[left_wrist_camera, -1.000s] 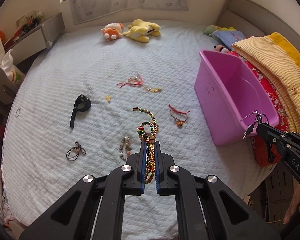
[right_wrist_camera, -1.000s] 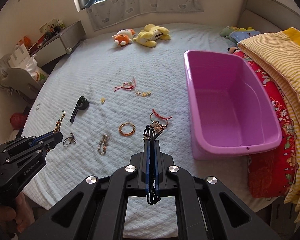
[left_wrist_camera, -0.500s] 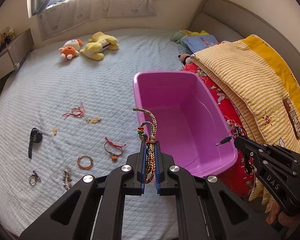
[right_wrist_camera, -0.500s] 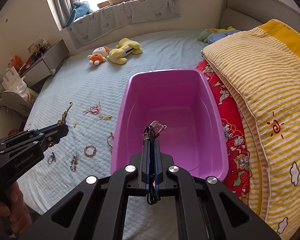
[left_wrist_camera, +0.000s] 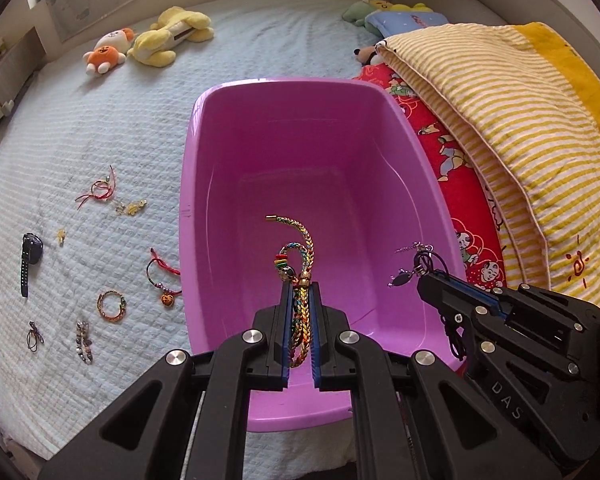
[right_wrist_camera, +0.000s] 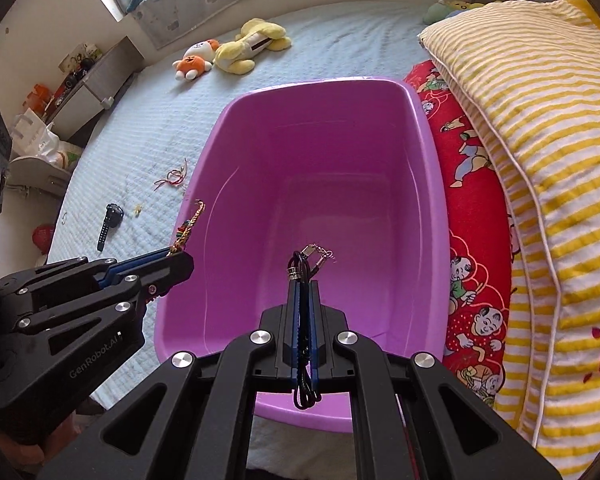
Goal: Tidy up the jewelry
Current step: 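Carry the braided bracelet and black cord pendant over the pink tub with both tools, then open both tools to drop the bracelet and pendant into the pink tub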
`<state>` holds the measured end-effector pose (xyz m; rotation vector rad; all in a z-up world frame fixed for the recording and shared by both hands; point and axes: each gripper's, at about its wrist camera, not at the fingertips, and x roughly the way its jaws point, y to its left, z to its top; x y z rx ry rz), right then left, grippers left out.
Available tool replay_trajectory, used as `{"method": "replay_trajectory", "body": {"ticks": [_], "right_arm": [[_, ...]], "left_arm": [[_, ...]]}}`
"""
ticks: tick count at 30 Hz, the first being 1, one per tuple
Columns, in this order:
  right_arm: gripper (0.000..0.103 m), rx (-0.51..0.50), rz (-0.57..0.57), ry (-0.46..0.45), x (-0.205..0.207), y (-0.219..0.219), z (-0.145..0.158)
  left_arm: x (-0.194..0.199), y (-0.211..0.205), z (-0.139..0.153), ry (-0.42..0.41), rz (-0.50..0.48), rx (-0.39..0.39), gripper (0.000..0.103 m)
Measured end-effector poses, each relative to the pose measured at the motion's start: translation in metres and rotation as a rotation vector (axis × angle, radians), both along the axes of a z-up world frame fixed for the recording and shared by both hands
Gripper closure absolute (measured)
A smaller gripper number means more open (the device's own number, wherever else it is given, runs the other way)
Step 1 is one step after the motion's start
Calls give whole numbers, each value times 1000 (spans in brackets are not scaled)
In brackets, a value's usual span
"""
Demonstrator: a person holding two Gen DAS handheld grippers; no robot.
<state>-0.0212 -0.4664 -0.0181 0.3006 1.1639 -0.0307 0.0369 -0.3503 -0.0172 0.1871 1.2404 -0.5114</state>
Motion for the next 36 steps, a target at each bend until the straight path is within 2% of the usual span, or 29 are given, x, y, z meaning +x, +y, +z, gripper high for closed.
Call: {"method": "replay_trajectory", "body": {"ticks": [7,8,9,10,11,12,13,15,16,28,36], "right_arm": [[99,-10,43,41,20,-5,-19],[99,-24,52,43,22,-5,-19],[98,-34,59,41,23,-4,-20],[92,-39,63,45,24,-4,-20],[82,-42,62,53,25,-6,-22],[76,-53,49,58,26,-8,-22],[73,-55,36,64,26,-12,-23],[67,-37,19,72,26,-21,-24],[64,-35,16,75,26,-23,-24],[60,-24,22,84,24,-22,-17],[52,1,42,107,18,-12,-16]], "left_arm": [[12,-7,-18,26,36,64,92],[13,-7,-18,24,37,71,84],[13,-6,-18,20,39,75,71],[13,-7,-17,14,43,81,63],[13,-7,-16,4,47,85,50],[13,-5,-14,-13,57,98,44],[14,-4,-13,-17,63,98,41],[16,0,-11,-10,79,91,29],[17,2,-10,-9,88,85,28],[13,1,-1,-29,85,97,28],[2,17,2,-22,96,95,28]]}}
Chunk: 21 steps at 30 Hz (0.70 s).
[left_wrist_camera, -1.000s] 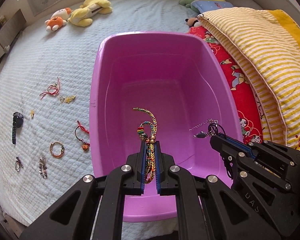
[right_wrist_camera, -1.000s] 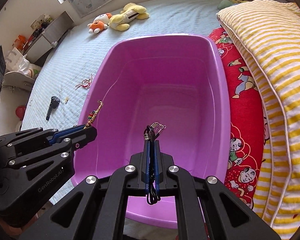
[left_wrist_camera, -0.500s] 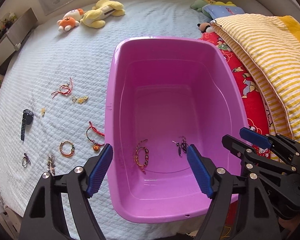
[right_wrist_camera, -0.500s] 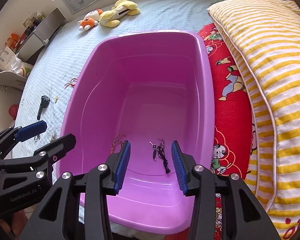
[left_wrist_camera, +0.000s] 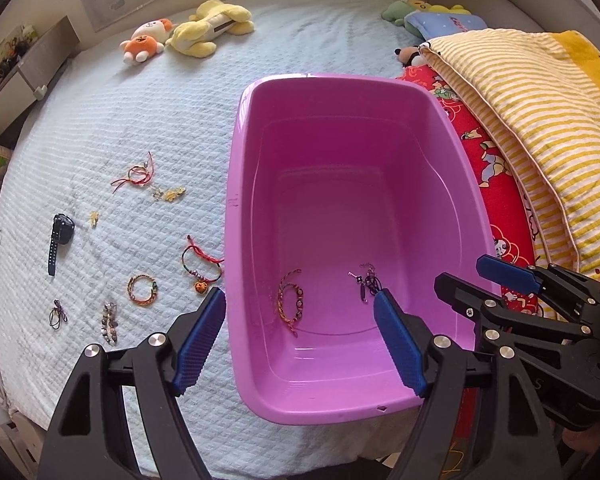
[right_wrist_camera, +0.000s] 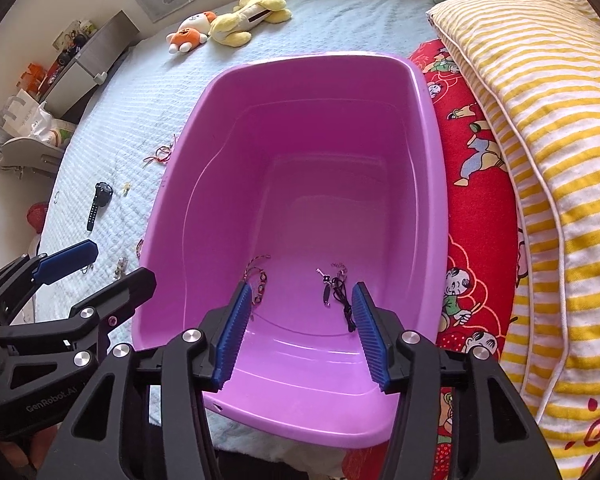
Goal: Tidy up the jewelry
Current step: 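Open both tools to drop the bracelet and pendant into the pink tub, then move both tools back over the remaining jewelry on the bed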
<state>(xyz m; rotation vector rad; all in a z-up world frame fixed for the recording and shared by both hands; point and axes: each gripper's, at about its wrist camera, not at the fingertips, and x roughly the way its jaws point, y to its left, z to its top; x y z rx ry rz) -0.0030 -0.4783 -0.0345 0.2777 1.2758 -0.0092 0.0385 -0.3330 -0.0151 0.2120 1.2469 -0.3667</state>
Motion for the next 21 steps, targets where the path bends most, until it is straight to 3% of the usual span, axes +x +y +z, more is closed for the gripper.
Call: {"method": "replay_trajectory", "body": {"ticks": [11,21], "right_arm": [[47,-1,100,7,-10,52,7],[45,25,219,17,-18,151,5]], "left_arm": [[-15,82,6,20,150,-27,26],[-39,196,7,25,290,-18,22]]}}
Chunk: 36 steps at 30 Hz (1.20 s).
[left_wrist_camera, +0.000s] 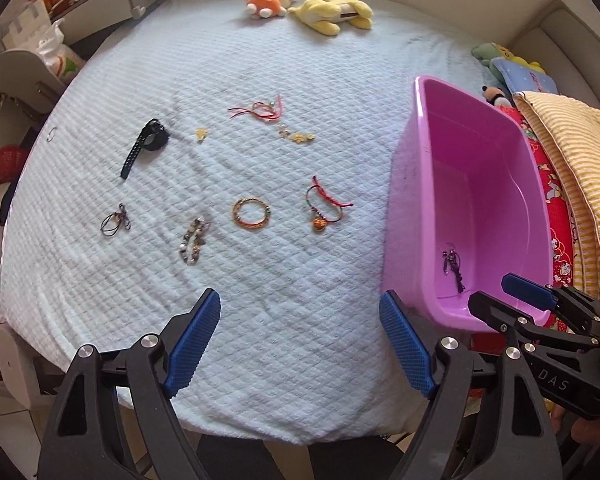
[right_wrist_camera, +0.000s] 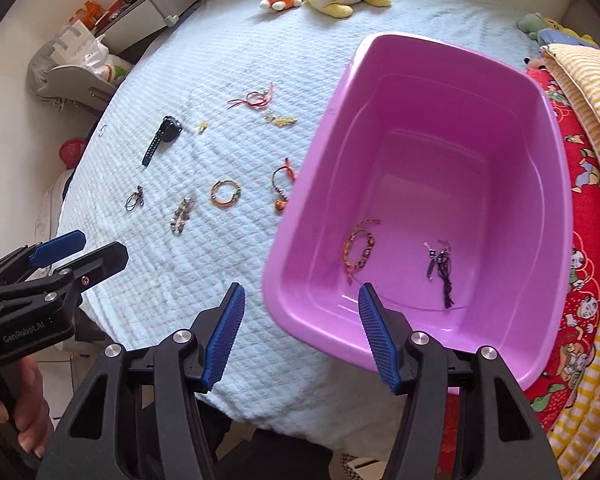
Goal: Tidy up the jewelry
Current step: 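Move both tools back over the remaining jewelry on the bed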
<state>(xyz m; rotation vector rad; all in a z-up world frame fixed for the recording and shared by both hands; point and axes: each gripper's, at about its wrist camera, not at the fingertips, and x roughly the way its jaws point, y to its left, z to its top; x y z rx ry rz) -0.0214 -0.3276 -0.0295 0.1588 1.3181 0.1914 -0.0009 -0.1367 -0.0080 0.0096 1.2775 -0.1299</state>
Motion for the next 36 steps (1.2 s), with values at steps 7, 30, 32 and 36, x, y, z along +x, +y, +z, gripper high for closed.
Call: {"method": "replay_trajectory", "body": {"ticks": [7,30,32,36], "right_arm": [[44,2,-10,-3,-6,81,-7],[40,-115,-246,-140,7,178,-98],[40,-114,-217,-150,15,177,-125],[40,-111,-170,-198,32,175,-167]], "left_arm": [[-3,90,-5,-13,23,2,21],[35,198,-117,-133,-39,11,19],[38,189,-141,-150,-37,17,19],[43,174,-181,-192,-25,12,19]]}}
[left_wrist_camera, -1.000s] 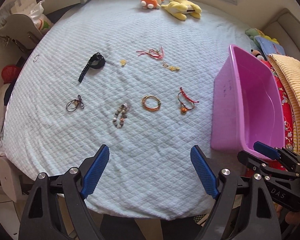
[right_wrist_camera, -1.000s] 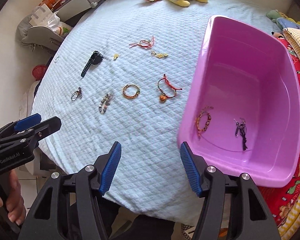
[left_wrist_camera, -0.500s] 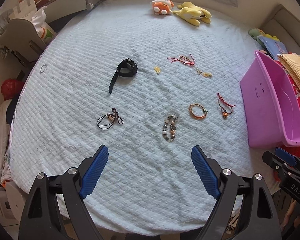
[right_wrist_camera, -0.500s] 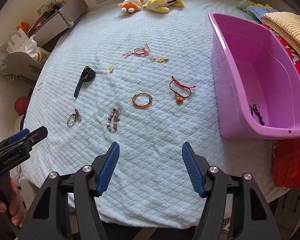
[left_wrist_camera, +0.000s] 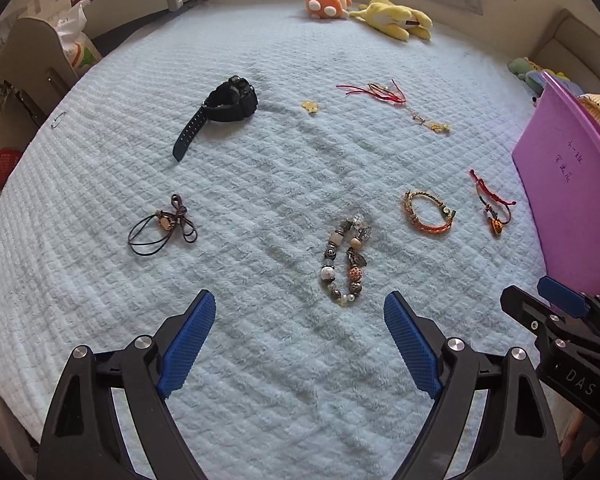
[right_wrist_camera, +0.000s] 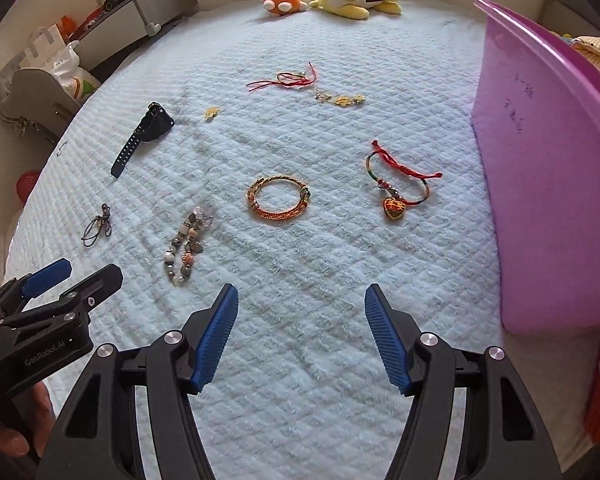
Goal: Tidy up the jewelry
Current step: 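Move both tools back over the remaining jewelry on the bed, then grasp the beaded charm bracelet with the left tool while the right tool grasps the orange braided bracelet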
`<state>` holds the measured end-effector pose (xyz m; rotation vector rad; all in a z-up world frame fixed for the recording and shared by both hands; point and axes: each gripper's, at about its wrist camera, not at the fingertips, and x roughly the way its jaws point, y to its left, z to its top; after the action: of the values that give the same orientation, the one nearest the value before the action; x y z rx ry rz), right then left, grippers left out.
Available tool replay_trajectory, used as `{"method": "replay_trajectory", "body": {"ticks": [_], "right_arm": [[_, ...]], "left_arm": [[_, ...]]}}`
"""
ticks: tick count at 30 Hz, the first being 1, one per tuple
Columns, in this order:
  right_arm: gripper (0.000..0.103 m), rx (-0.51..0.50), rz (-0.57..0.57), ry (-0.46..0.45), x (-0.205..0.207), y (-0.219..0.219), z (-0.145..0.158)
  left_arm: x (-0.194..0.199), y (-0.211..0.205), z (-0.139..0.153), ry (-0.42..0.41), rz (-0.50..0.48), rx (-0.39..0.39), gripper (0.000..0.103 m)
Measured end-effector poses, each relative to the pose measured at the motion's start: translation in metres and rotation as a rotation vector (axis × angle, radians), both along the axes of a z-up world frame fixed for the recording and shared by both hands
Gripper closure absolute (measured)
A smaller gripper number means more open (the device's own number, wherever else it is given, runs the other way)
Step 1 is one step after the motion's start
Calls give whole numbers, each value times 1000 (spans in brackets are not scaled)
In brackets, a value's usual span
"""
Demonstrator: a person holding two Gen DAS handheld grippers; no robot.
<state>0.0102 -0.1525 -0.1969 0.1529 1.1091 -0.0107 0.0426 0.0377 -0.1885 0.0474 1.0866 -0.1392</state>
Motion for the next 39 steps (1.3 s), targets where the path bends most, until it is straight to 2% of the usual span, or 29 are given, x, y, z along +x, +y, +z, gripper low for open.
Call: {"method": "replay_trajectory", "body": {"ticks": [4,8,14,39], "right_arm": [[40,3,27,-34,17,-7,-29],[40,-5,68,-90,31,-12,-39],[40,-6,122,-121,45,-17,-54],[40,-44,257,-188,76,-5,-74]], "left_arm": [[6,-11,-26,-36,19,8,19],[13,-16,-41,-68,39,-6,19],[18,-24,-52,-106,50,-11,19],[24,-35,-76,-144,87,7,18]]}}
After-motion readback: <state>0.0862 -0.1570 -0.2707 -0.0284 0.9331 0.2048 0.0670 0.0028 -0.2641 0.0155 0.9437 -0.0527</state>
